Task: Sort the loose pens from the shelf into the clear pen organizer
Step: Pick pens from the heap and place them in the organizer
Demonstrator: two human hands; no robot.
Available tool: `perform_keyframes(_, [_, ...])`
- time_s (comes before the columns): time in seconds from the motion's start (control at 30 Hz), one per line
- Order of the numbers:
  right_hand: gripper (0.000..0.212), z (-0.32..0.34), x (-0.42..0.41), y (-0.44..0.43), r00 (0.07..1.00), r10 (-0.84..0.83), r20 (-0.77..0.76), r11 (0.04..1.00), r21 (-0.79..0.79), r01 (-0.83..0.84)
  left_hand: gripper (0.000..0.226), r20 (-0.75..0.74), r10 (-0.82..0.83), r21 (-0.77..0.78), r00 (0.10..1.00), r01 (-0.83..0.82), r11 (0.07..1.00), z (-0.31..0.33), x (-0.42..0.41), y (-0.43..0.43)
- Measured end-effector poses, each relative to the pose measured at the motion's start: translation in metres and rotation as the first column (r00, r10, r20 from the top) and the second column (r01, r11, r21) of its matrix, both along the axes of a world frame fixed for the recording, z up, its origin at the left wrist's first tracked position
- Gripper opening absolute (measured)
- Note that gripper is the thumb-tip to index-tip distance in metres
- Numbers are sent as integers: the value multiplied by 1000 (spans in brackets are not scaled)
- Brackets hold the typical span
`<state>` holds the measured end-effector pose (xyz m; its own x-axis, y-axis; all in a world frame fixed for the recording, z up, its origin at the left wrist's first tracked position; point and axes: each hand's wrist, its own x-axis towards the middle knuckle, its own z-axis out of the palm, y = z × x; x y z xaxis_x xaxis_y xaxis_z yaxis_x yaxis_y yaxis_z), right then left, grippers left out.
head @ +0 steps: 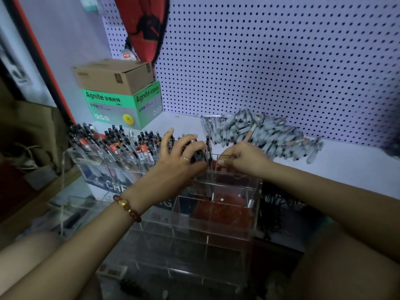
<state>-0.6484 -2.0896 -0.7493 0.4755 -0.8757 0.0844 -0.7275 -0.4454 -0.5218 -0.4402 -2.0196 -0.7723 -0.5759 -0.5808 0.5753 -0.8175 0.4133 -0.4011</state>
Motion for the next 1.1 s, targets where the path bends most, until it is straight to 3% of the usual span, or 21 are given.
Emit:
perform_keyframes(0.2, [12,-3,-1,0,998,-55,38,998,2,55,48,-10,-28,34,1000,28,999,2,2,-3])
perform_keyframes(0.47, [14,1,-1,6,999,-16,-32,998,-69,14,46,-26,-37,125,999,40,991,5,2,-5])
perform_keyframes(0.53, [17,2,-1,4,994,4,-107,997,-73,-12,45,-7,-40,163,999,40,986,10,1,-4])
perform_keyframes(0.6, [25,7,-3,-1,989,81,-127,997,24,-78,37,-23,-57,205,998,61,977,20,2,-2])
perform_keyframes(0.7, [29,20,-9,-13,992,112,59,961,248,-123,29,-187,-104,245,977,149,958,46,8,-1])
perform_keyframes(0.8, [27,37,-9,-38,972,28,231,988,144,-62,28,-343,-130,229,930,217,949,73,16,-10])
perform_keyframes(0.87, [26,49,-6,-60,966,7,257,999,36,-17,25,-433,-123,232,893,243,942,82,20,-25])
perform_keyframes(0.97, [25,65,5,-100,984,-5,176,999,-50,14,24,-501,-69,287,863,241,927,83,22,-50])
perform_keyframes(1.1, [21,69,26,-152,999,-38,16,997,-65,39,17,-486,16,416,874,215,884,84,20,-84])
